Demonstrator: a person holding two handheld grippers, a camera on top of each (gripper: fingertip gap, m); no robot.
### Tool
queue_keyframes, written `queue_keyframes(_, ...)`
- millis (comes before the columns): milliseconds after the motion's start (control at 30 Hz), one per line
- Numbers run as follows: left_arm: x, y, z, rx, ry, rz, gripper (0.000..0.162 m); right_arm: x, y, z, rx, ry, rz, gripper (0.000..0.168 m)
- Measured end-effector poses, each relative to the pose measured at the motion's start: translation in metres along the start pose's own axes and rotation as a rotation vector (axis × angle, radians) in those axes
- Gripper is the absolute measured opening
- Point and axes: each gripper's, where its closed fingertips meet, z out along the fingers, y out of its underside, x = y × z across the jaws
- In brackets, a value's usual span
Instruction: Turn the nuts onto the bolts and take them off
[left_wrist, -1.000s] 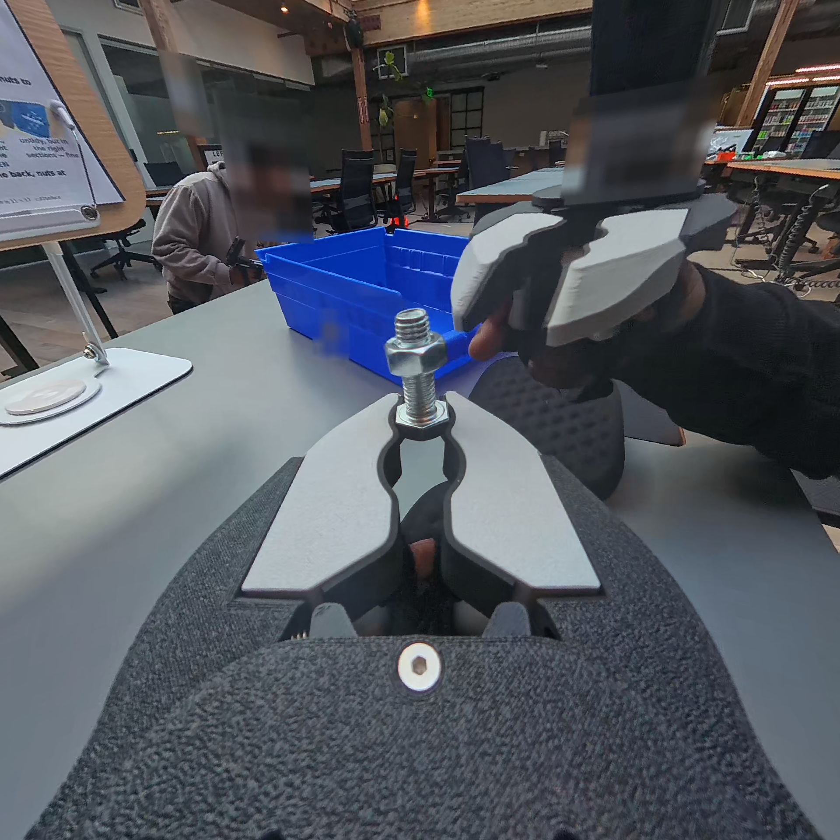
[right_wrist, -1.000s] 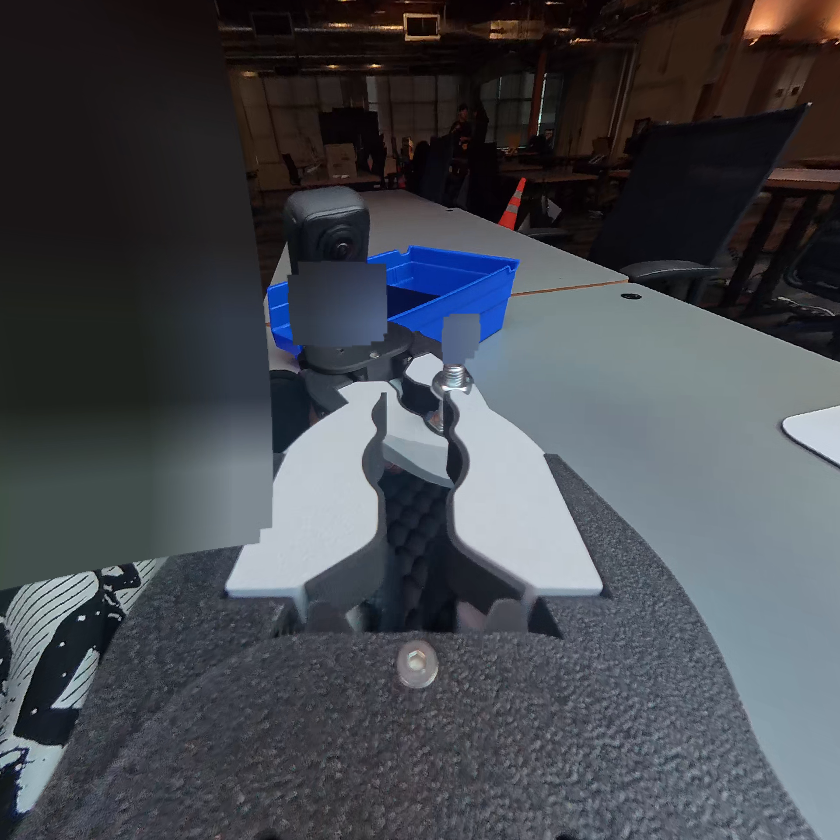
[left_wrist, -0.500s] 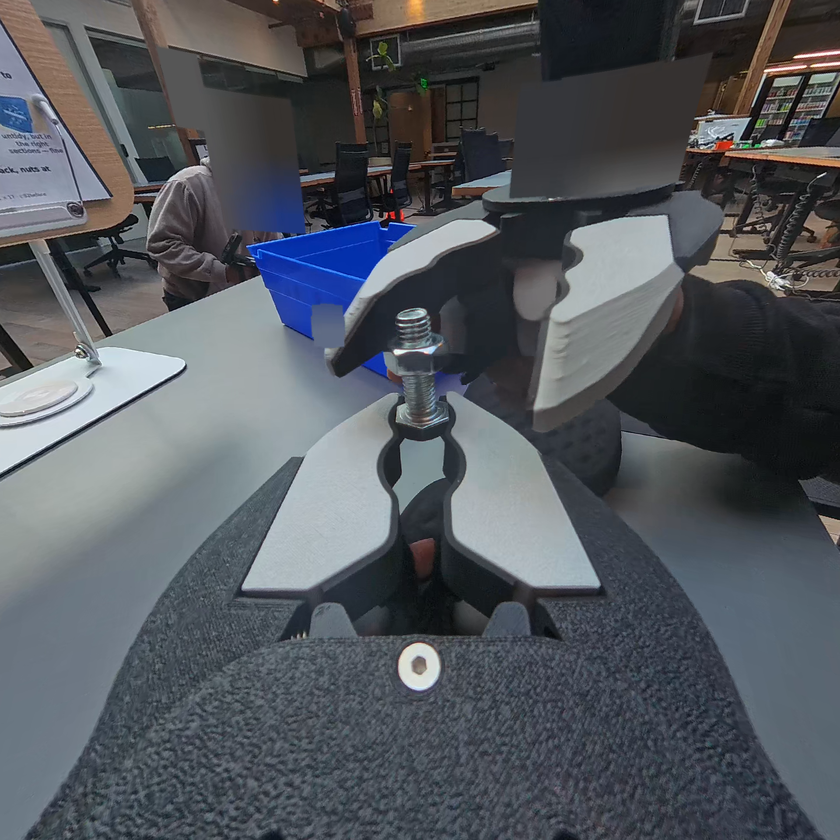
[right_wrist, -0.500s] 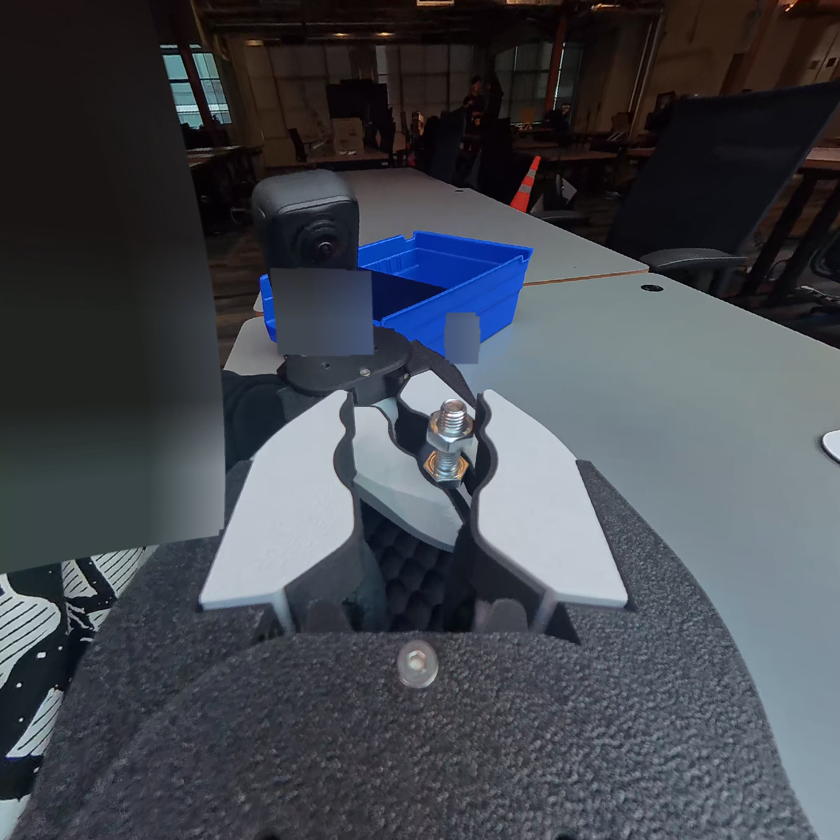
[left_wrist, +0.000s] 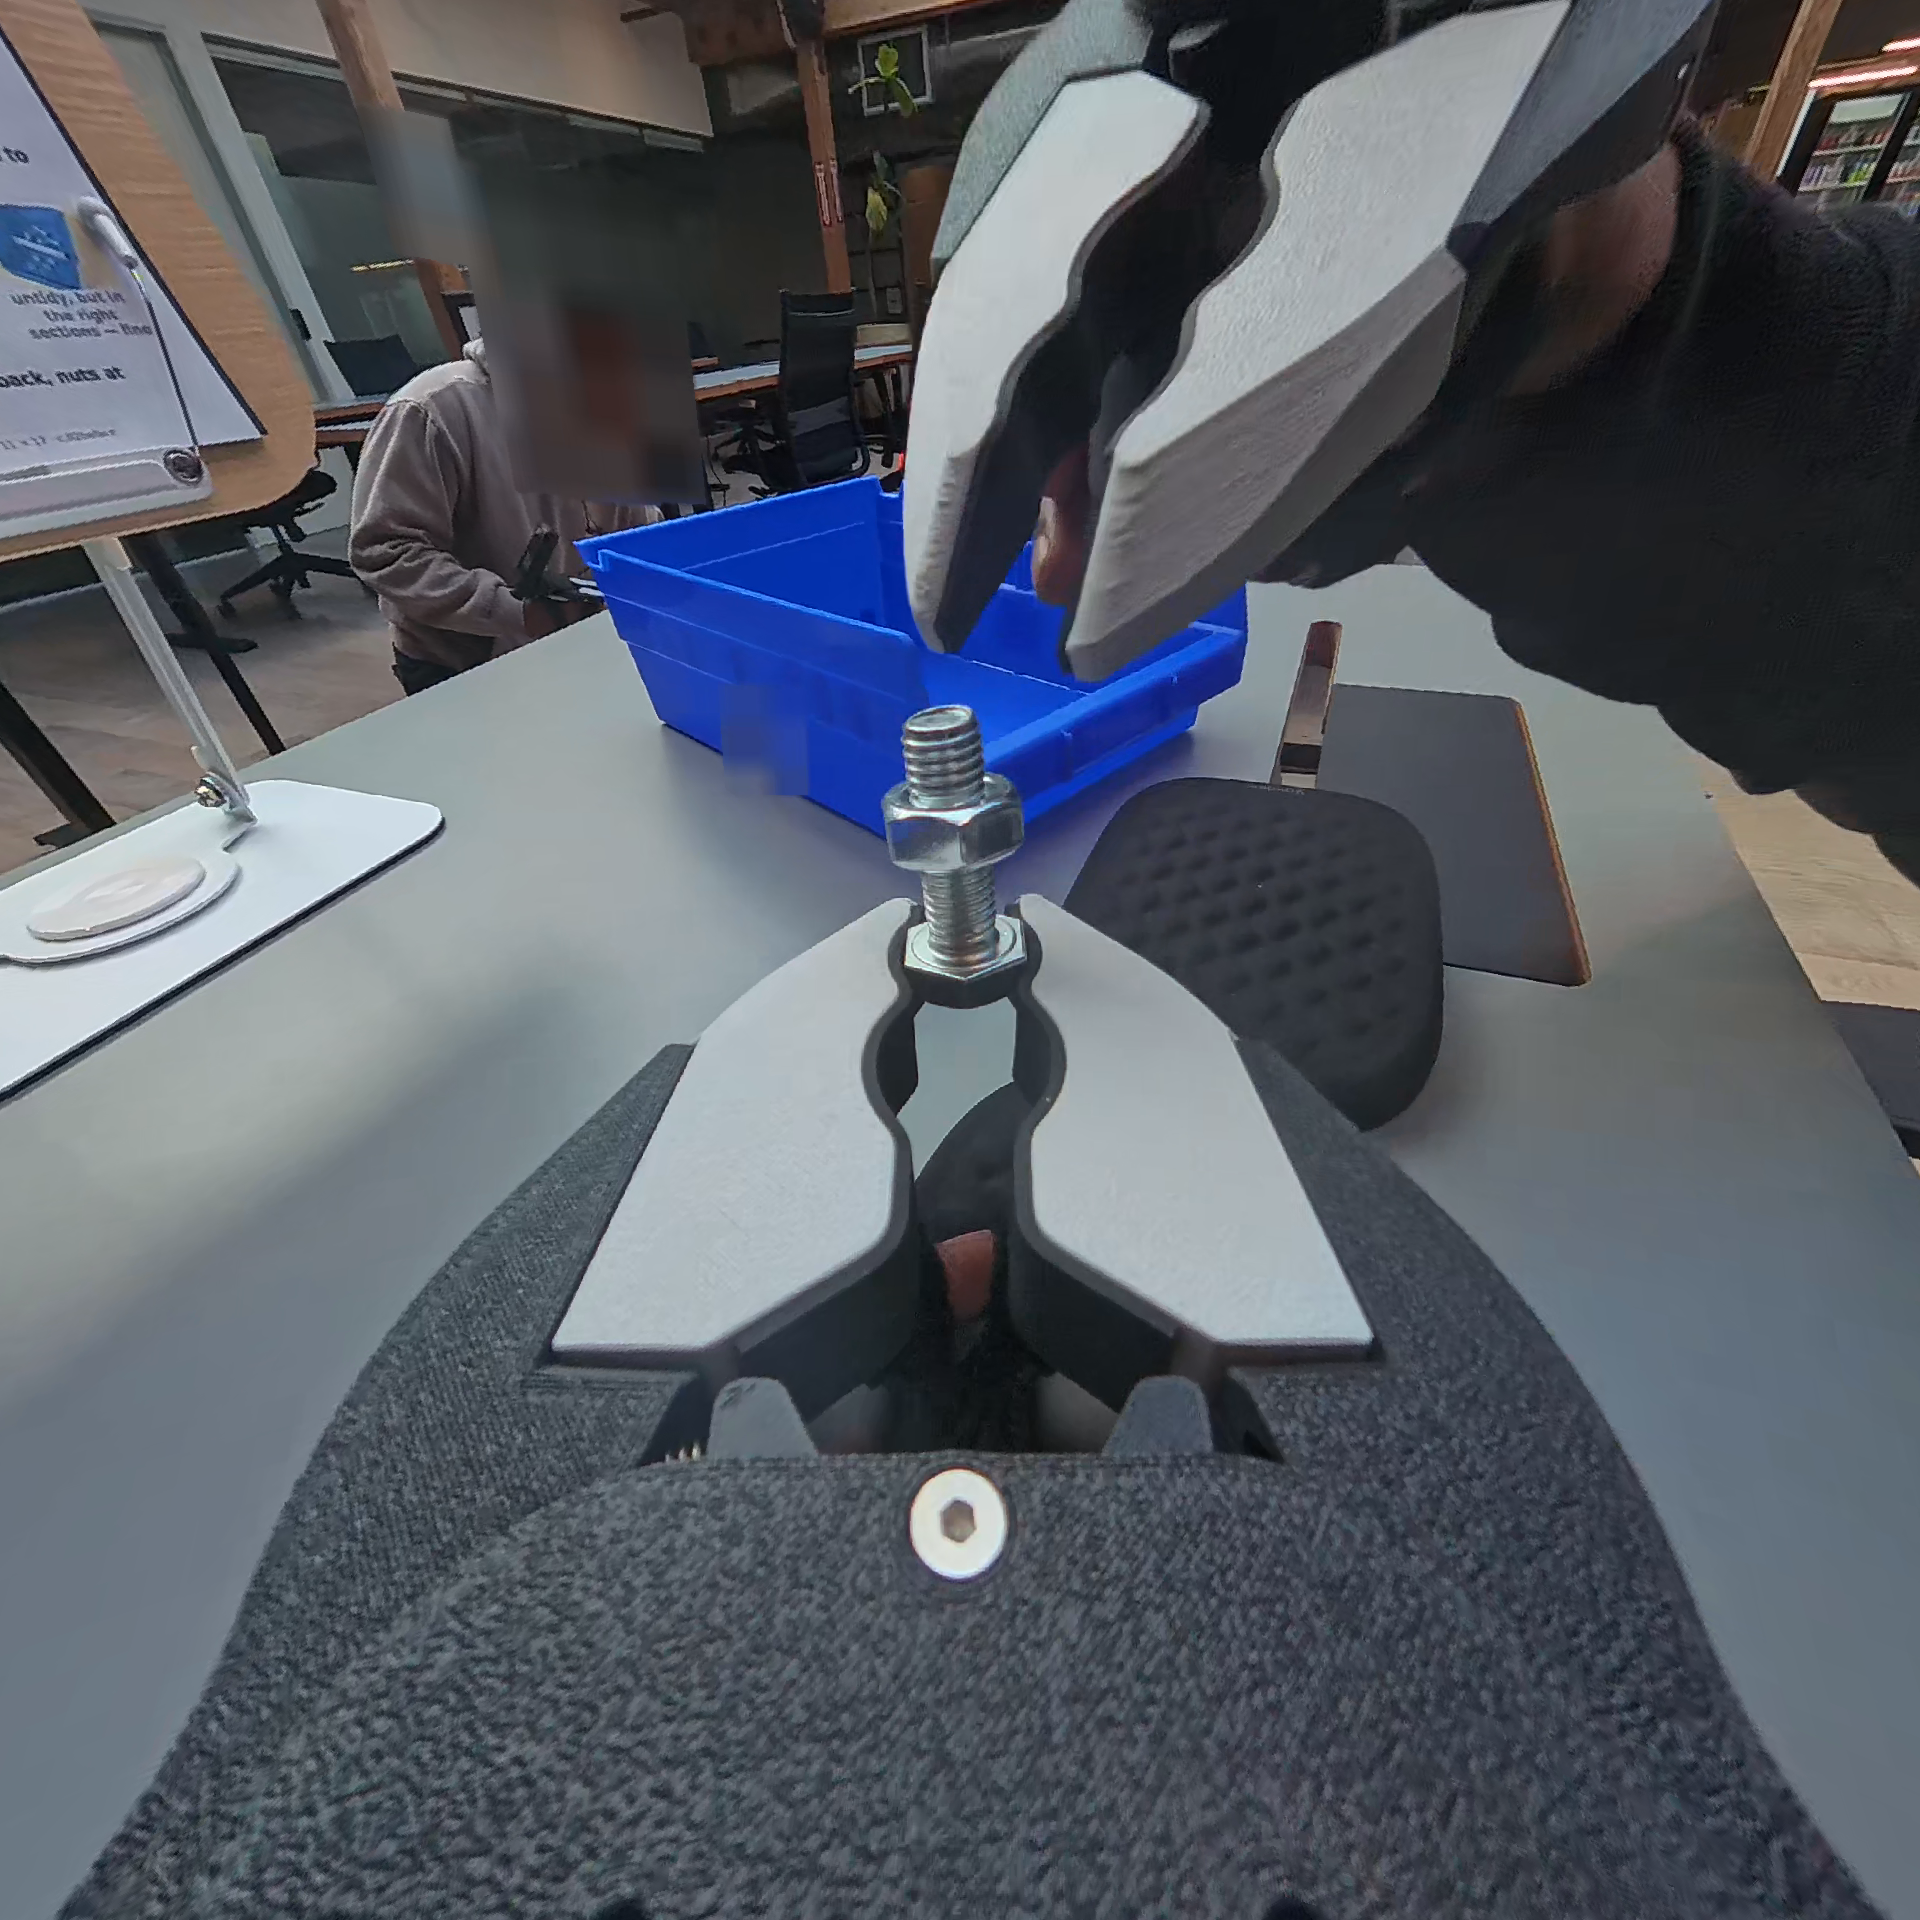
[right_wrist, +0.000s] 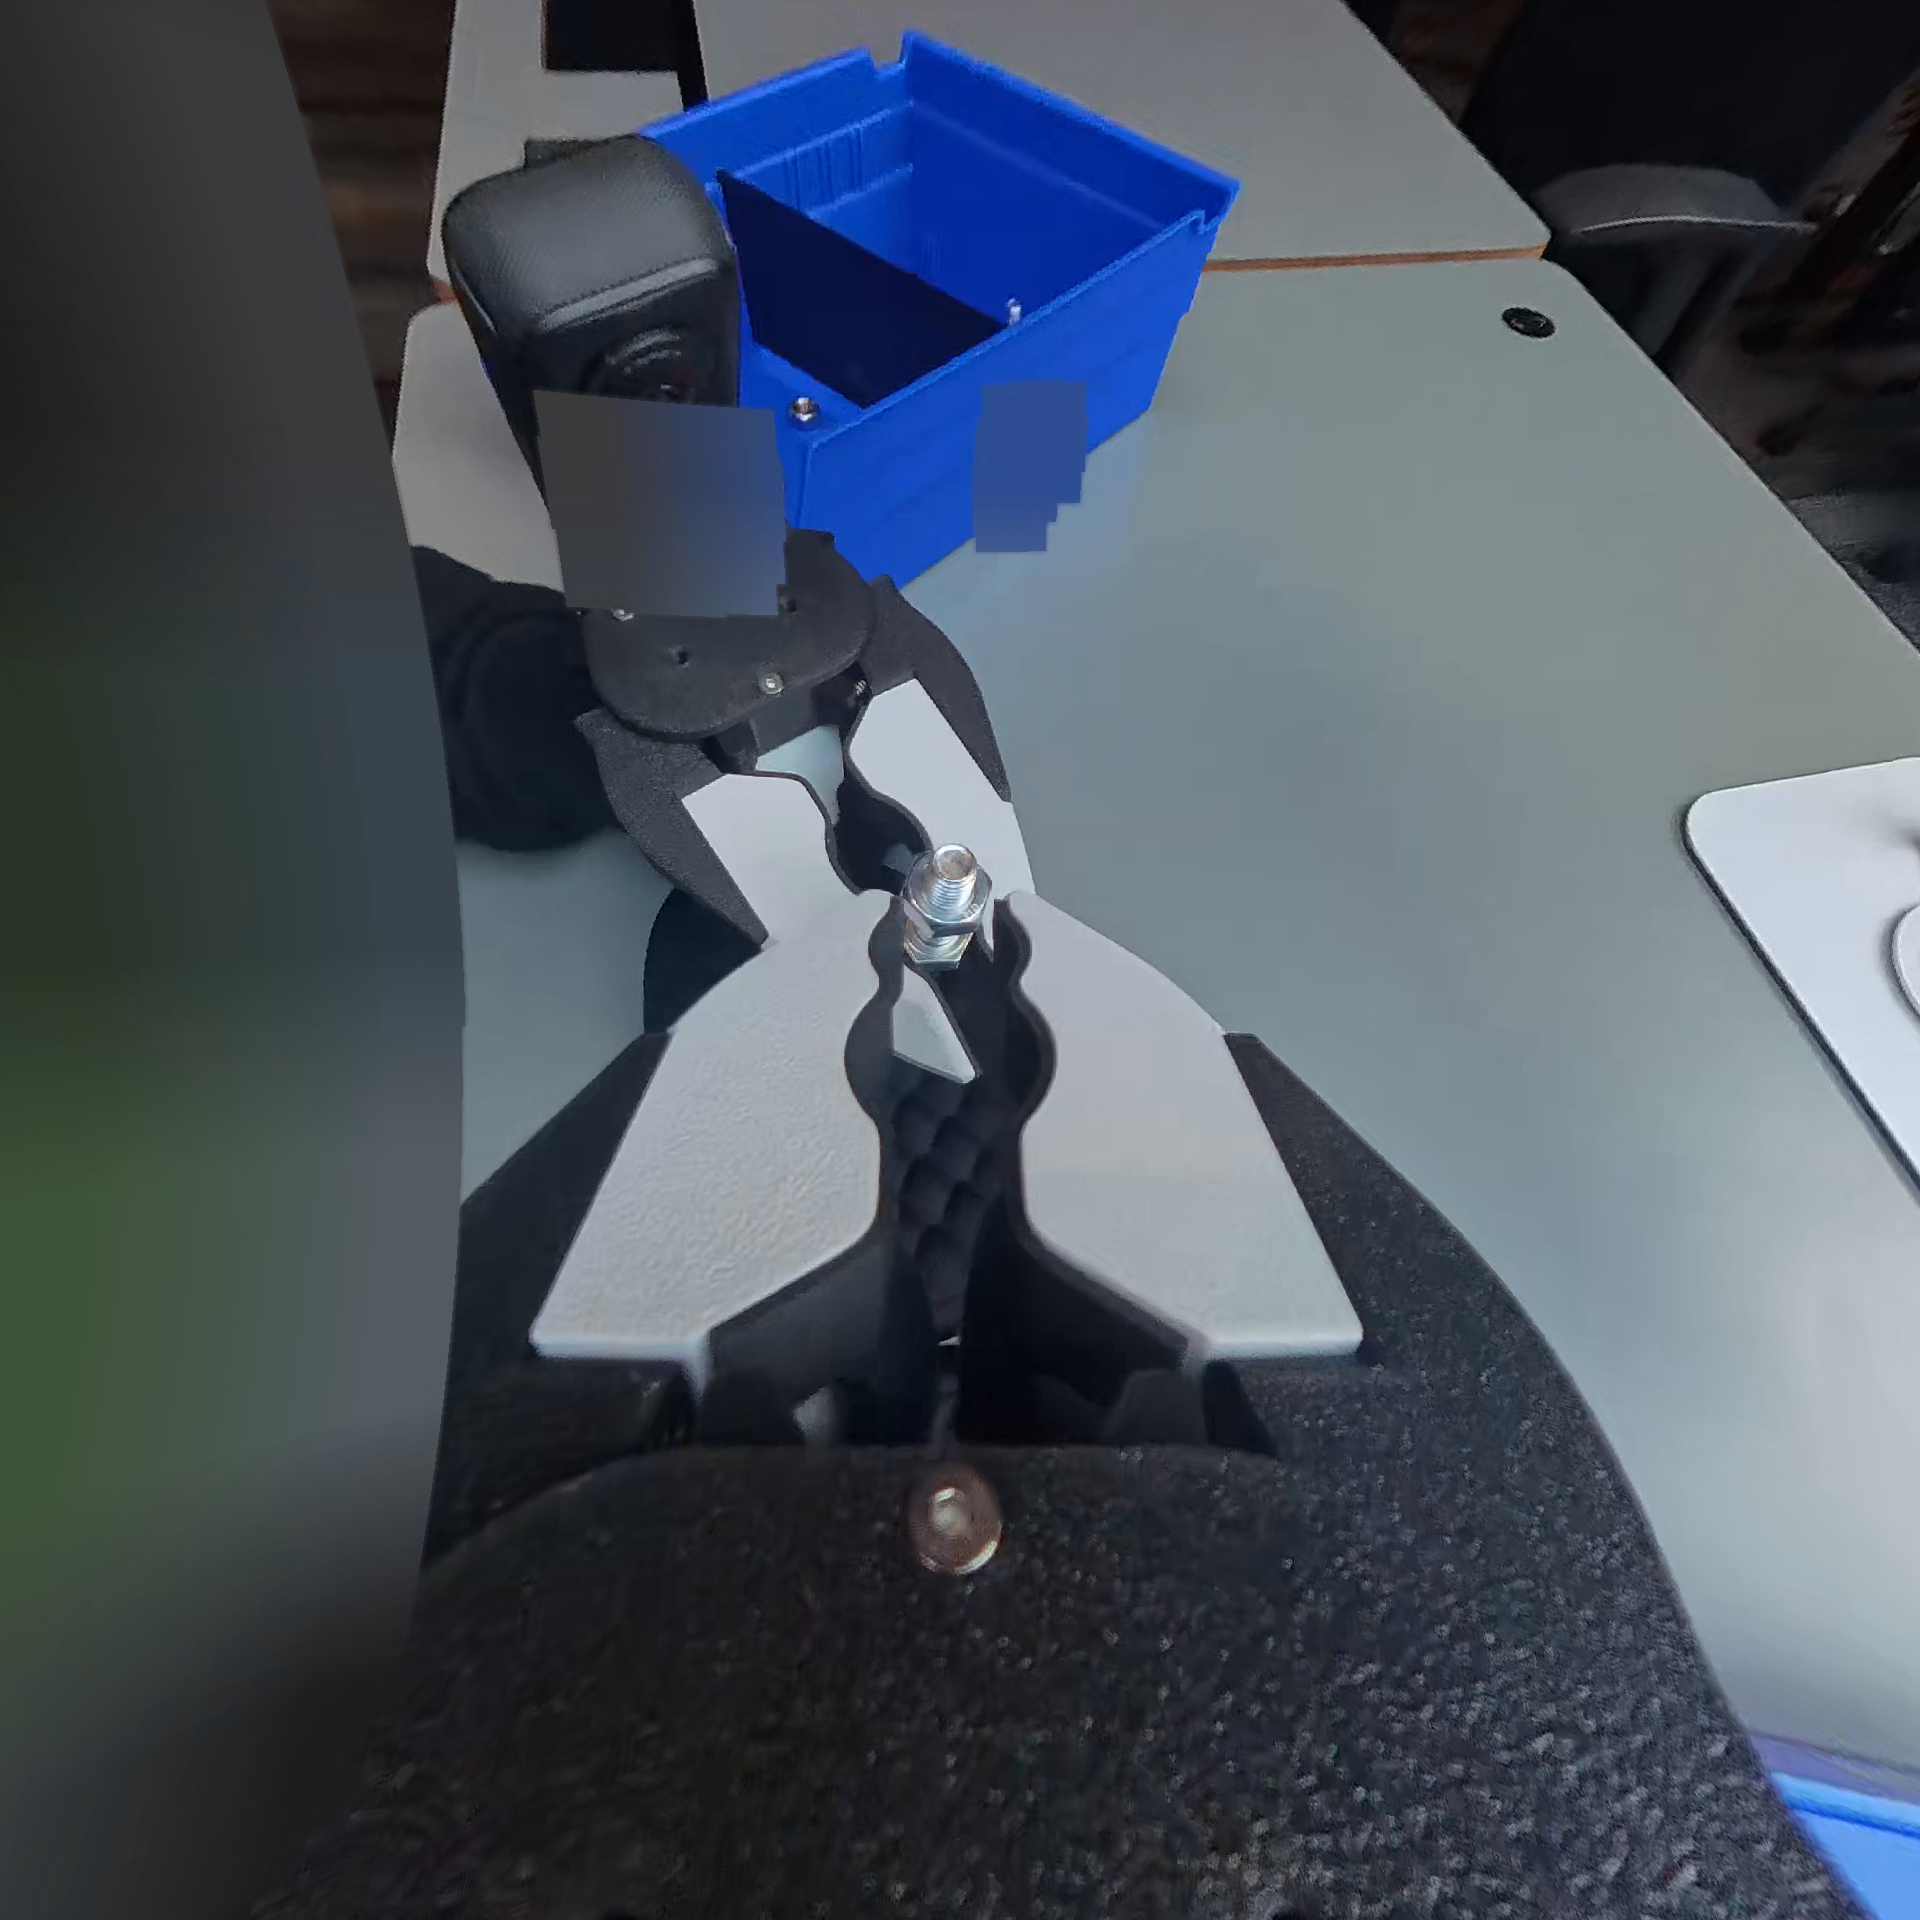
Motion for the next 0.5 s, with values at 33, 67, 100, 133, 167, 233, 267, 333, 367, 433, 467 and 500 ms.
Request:
queue_keyframes(33, 0.000, 0.000, -0.001, 0.000, -0.001, 0.000, 0.014, -0.001, 0.000, 0.004, -0.026, -0.010, -0.014, 0.015)
queue_keyframes(67, -0.001, 0.000, -0.001, 0.000, -0.002, -0.001, 0.014, -0.002, -0.001, 0.007, -0.042, -0.019, -0.015, 0.016)
queue_keyframes(100, -0.001, 0.000, -0.001, 0.000, -0.005, 0.000, 0.014, -0.002, -0.002, 0.009, -0.048, -0.025, -0.008, 0.016)
queue_keyframes(133, -0.001, 0.000, -0.001, -0.003, -0.004, 0.003, 0.014, -0.001, -0.003, 0.011, -0.051, -0.032, 0.000, 0.015)
queue_keyframes(167, -0.001, 0.000, -0.001, -0.003, -0.004, 0.007, 0.014, 0.000, -0.003, 0.012, -0.057, -0.035, 0.005, 0.015)
queue_keyframes(233, 0.000, 0.000, 0.000, -0.006, -0.002, 0.013, 0.014, 0.000, -0.002, 0.014, -0.069, -0.040, 0.009, 0.011)
queue_keyframes(267, 0.001, 0.000, 0.000, -0.007, -0.003, 0.016, 0.014, -0.001, -0.002, 0.015, -0.073, -0.049, 0.009, 0.009)
queue_keyframes(333, 0.001, 0.001, 0.000, -0.014, -0.005, 0.022, 0.014, -0.001, -0.001, 0.016, -0.075, -0.045, 0.000, 0.008)
queue_keyframes(367, 0.000, 0.001, 0.000, -0.017, -0.008, 0.024, 0.014, -0.001, -0.001, 0.016, -0.075, -0.042, -0.004, 0.008)
queue_keyframes(433, 0.000, 0.000, 0.000, -0.006, -0.016, 0.028, 0.015, 0.001, -0.002, 0.014, -0.061, -0.036, -0.005, 0.008)
queue_keyframes(467, 0.000, -0.003, 0.000, 0.010, -0.014, 0.027, 0.020, 0.004, -0.002, 0.011, -0.054, -0.026, 0.001, 0.008)
queue_keyframes(500, -0.001, -0.005, 0.000, 0.028, -0.022, 0.021, 0.031, 0.009, -0.001, 0.006, -0.045, -0.004, 0.009, 0.008)
